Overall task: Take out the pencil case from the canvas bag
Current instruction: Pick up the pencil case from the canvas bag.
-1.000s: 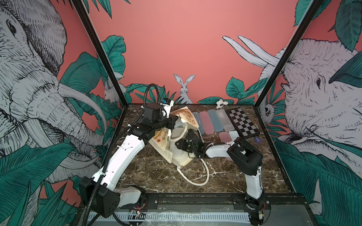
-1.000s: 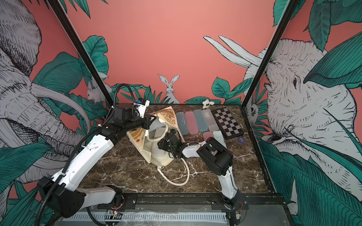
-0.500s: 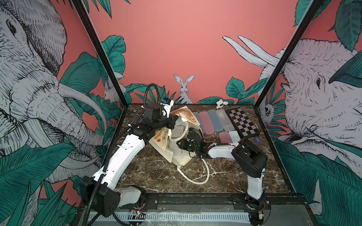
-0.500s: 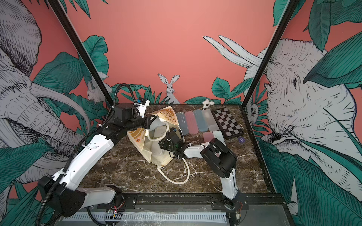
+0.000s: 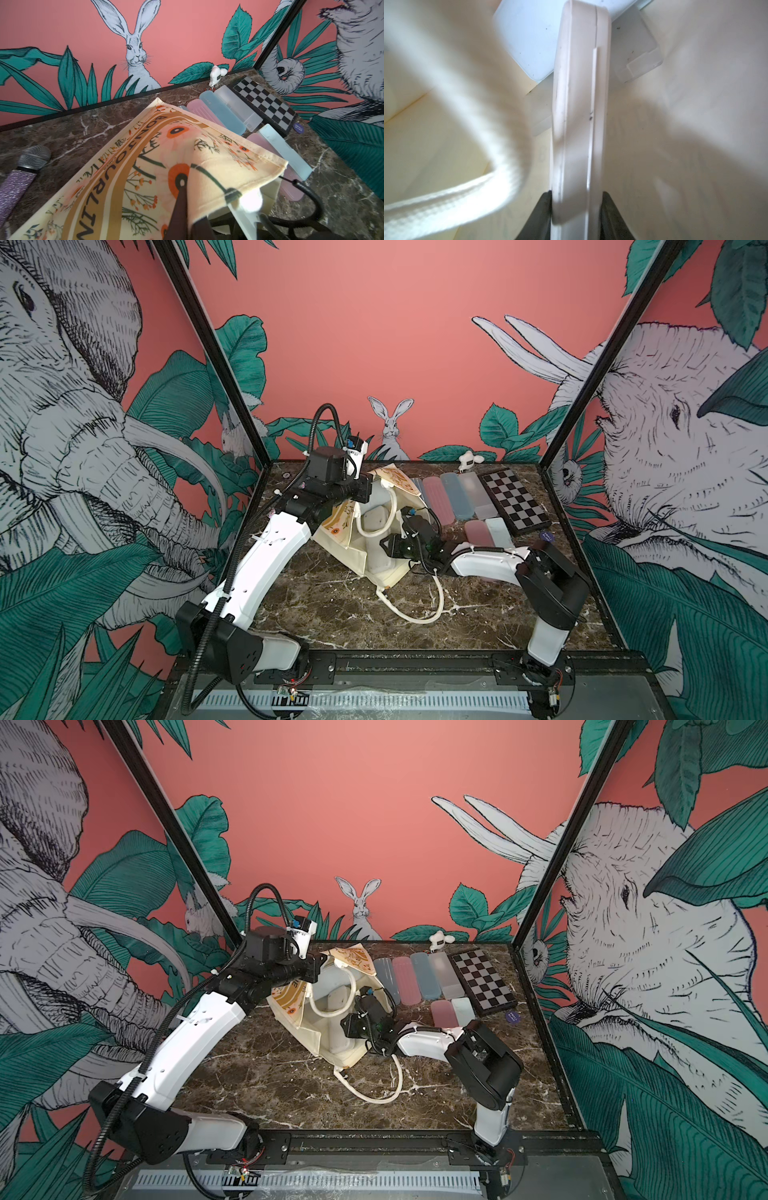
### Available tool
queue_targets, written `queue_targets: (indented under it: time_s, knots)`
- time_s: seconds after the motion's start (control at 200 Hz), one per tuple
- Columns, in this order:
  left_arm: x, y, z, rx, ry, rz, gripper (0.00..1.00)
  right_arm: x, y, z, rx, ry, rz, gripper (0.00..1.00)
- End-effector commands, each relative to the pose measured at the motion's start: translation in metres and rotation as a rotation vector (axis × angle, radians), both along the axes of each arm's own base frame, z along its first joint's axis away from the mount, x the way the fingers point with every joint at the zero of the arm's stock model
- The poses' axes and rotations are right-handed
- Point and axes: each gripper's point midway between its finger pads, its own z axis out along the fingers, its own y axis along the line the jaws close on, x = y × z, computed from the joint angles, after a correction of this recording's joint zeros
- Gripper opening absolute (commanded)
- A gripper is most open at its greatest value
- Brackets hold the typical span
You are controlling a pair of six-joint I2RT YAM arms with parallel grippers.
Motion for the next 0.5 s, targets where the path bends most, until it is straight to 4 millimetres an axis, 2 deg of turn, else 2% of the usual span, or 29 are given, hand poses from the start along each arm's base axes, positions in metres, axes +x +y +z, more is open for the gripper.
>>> queue_targets:
  time_s: [0.0,0.24,0.495]
  knots:
    - [0.012,0.031,0.021,0.122,-0.097,0.106,0.0,-0.002,-0.019,0.001,-0.118,-0.032,0.02,0.21]
    - [0.023,0.044,0.031,0.246,-0.171,0.143,0.0,-0.01,-0.024,0.024,-0.213,-0.048,0.111,0.16]
    - [0.032,0.054,0.033,0.319,-0.192,0.186,0.0,-0.029,-0.029,0.043,-0.251,-0.053,0.223,0.14]
